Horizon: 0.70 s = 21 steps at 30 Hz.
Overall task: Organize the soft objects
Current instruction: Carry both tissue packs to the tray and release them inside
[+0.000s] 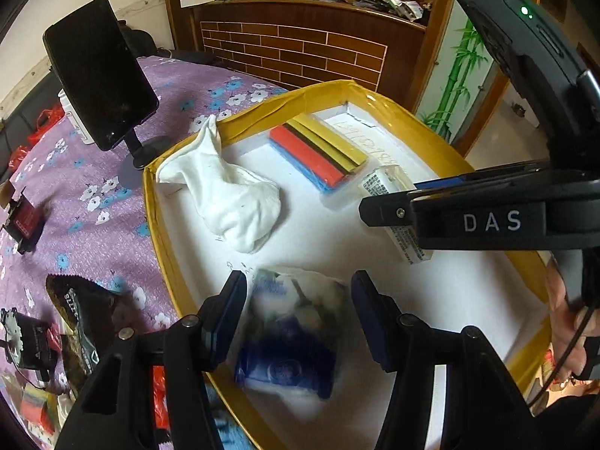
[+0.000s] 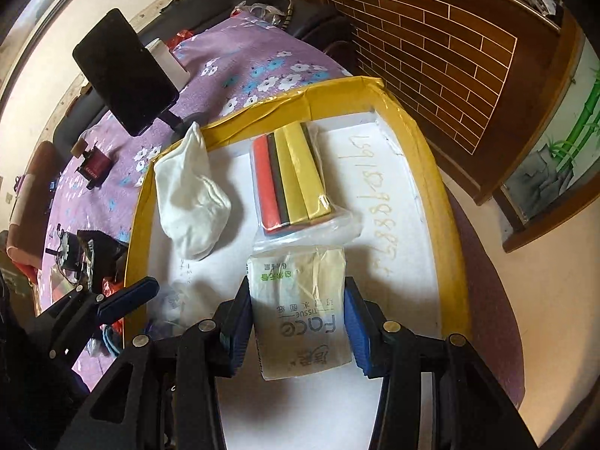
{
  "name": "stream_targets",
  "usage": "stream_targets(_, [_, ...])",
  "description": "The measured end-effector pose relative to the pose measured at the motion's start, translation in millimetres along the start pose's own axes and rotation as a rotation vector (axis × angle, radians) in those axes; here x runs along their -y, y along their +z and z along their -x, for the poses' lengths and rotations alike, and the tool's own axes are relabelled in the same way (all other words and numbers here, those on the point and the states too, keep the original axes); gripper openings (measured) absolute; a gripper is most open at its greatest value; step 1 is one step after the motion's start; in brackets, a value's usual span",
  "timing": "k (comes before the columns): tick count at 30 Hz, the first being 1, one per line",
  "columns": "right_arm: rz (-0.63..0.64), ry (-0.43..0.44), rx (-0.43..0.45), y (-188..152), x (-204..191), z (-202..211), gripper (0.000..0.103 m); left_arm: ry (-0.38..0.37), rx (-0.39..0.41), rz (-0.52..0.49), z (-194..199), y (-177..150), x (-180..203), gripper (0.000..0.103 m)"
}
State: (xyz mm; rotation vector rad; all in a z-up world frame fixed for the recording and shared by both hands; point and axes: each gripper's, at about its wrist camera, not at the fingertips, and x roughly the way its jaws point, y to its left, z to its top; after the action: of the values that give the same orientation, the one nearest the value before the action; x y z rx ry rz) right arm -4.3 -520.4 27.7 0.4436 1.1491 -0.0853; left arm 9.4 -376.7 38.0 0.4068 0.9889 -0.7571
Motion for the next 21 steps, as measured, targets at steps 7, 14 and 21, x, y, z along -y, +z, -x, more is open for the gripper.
stream_targets(7, [-0.001,-0.007,0.001,7.7,-1.4,-6.4,0.050,0.027,0.010,-0.019,-4.1,4.6,-0.2,0.057])
stream_targets(14, [0.004,-0.011,-0.002,9.2,-4.3,-8.0,0.050,0.031,0.018,-0.039,-5.8,6.6,3.3,0.057])
stream_targets(21, [-0.013,-0.002,0.011,9.0,-2.4,-0.9,0.060,0.029,0.027,-0.036,-1.0,5.8,3.9,0.063])
